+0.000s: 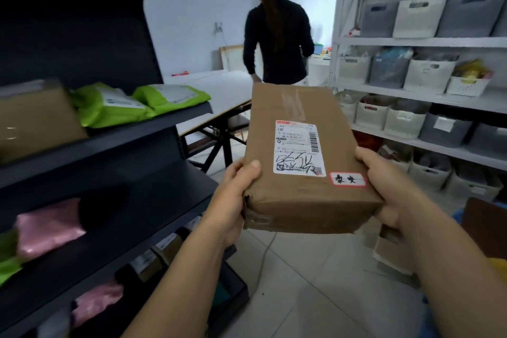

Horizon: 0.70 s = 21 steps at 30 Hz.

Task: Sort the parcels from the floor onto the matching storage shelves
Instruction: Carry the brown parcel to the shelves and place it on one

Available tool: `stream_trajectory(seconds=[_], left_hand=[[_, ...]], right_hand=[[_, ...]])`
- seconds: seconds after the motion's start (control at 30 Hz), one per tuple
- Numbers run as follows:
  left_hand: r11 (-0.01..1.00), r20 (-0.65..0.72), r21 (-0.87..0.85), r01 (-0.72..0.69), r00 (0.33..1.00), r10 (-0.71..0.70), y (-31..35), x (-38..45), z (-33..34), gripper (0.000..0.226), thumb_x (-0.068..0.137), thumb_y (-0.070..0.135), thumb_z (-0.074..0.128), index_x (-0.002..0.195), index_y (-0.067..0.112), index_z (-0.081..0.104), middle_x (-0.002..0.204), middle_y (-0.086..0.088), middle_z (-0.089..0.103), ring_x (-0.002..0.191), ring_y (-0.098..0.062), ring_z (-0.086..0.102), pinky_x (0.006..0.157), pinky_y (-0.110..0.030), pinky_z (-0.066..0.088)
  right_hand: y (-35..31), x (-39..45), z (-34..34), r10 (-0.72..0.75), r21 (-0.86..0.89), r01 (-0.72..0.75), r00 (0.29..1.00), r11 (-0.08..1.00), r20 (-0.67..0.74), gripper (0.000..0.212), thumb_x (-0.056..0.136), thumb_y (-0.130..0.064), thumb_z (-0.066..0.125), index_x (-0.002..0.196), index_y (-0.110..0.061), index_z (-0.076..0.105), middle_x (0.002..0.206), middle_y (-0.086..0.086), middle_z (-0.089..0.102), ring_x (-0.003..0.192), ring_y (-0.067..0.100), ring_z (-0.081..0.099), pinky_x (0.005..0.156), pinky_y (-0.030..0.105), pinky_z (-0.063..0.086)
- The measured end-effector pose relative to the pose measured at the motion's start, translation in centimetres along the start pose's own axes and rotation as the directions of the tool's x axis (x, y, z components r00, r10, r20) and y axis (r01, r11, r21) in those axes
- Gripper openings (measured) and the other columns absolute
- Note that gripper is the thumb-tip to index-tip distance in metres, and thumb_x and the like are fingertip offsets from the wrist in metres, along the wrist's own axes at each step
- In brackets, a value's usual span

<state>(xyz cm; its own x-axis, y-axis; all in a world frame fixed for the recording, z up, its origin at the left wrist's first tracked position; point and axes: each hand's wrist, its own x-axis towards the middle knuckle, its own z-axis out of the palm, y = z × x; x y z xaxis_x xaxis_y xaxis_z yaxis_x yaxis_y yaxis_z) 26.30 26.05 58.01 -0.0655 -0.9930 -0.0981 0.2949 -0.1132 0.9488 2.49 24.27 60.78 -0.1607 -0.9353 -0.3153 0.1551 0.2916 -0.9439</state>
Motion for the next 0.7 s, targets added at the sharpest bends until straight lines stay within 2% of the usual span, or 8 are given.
stream_trajectory(seconds=[0.07,0.17,0.27,0.37,0.47,0.53,0.63,0.7], left_hand=[[0.999,-0.036,-0.013,-0.041,0.999,0.04,0.9,-1.8,-0.8,0.049,0.091,0.032,0.068,0.137,0.021,0.059,0.105,0.001,0.08,0.089,-0.015,0.076,0.069,-0.029,0.061],[0.994,-0.095,-0.05,-0.092,0.992,0.087,2.6,-4.4,-1.7,0.061,0.078,0.034,0.07,0.138,0.024,0.06,0.116,-0.007,0.079,0.103,-0.025,0.073,0.088,-0.042,0.058],[0.986,-0.166,-0.063,-0.157,0.976,0.145,3.9,-6.5,-2.5,0.06,0.08,0.031,0.071,0.139,0.025,0.06,0.113,-0.006,0.08,0.098,-0.023,0.074,0.087,-0.041,0.058],[0.974,-0.249,-0.077,-0.211,0.95,0.186,4.8,-8.7,-3.4,0.055,0.083,0.027,0.071,0.138,0.023,0.061,0.112,-0.005,0.08,0.098,-0.024,0.073,0.089,-0.043,0.057],[0.963,-0.307,-0.116,-0.243,0.931,0.198,5.4,-10.9,-3.8,0.041,0.094,0.021,0.064,0.135,0.026,0.063,0.108,-0.004,0.079,0.094,-0.023,0.072,0.081,-0.041,0.058],[0.952,-0.366,-0.123,-0.281,0.904,0.22,5.4,-12.4,-4.0,0.047,0.089,0.023,0.069,0.135,0.025,0.062,0.113,-0.007,0.079,0.098,-0.026,0.072,0.083,-0.044,0.059],[0.944,-0.409,-0.122,-0.306,0.882,0.233,5.0,-14.1,-3.8,0.063,0.074,0.029,0.07,0.136,0.025,0.061,0.121,-0.011,0.077,0.113,-0.035,0.071,0.097,-0.053,0.056],[0.94,-0.463,-0.099,-0.326,0.851,0.247,5.0,-15.5,-3.6,0.069,0.07,0.03,0.073,0.138,0.024,0.06,0.124,-0.013,0.075,0.116,-0.036,0.069,0.099,-0.053,0.054]], right_hand=[[-0.5,-1.9,1.1,-0.031,0.003,0.031,0.999,1.0,0.027,0.032,0.093,-0.046,0.05,0.102,-0.02,0.065,0.084,0.011,0.077,0.072,0.025,0.071,0.081,0.04,0.054],[-1.3,-4.5,2.8,-0.077,0.027,0.075,0.993,0.997,0.086,0.029,0.093,-0.043,0.052,0.101,-0.019,0.066,0.078,0.01,0.077,0.071,0.025,0.071,0.082,0.042,0.054],[-1.7,-6.3,4.3,-0.115,0.056,0.107,0.98,0.993,0.161,0.025,0.094,-0.039,0.052,0.097,-0.017,0.064,0.067,0.006,0.075,0.063,0.022,0.07,0.071,0.038,0.054],[-2.0,-7.5,5.8,-0.161,0.102,0.138,0.948,0.985,0.275,0.029,0.094,-0.038,0.052,0.103,-0.016,0.068,0.081,0.008,0.078,0.067,0.021,0.072,0.073,0.038,0.055],[-2.2,-8.3,6.8,-0.212,0.145,0.166,0.887,0.975,0.411,0.036,0.095,-0.041,0.05,0.112,-0.016,0.071,0.101,0.01,0.077,0.089,0.025,0.072,0.083,0.041,0.054],[-2.2,-9.0,7.1,-0.23,0.169,0.167,0.833,0.971,0.504,0.038,0.096,-0.042,0.047,0.113,-0.019,0.071,0.106,0.009,0.076,0.092,0.024,0.073,0.082,0.04,0.053],[-2.0,-9.2,7.1,-0.234,0.198,0.144,0.784,0.97,0.574,0.04,0.097,-0.045,0.043,0.115,-0.021,0.07,0.109,0.008,0.075,0.093,0.022,0.073,0.076,0.035,0.058],[-1.9,-9.8,7.5,-0.229,0.229,0.103,0.737,0.968,0.636,0.039,0.095,-0.042,0.045,0.109,-0.02,0.074,0.106,0.007,0.076,0.089,0.02,0.074,0.066,0.031,0.061]])
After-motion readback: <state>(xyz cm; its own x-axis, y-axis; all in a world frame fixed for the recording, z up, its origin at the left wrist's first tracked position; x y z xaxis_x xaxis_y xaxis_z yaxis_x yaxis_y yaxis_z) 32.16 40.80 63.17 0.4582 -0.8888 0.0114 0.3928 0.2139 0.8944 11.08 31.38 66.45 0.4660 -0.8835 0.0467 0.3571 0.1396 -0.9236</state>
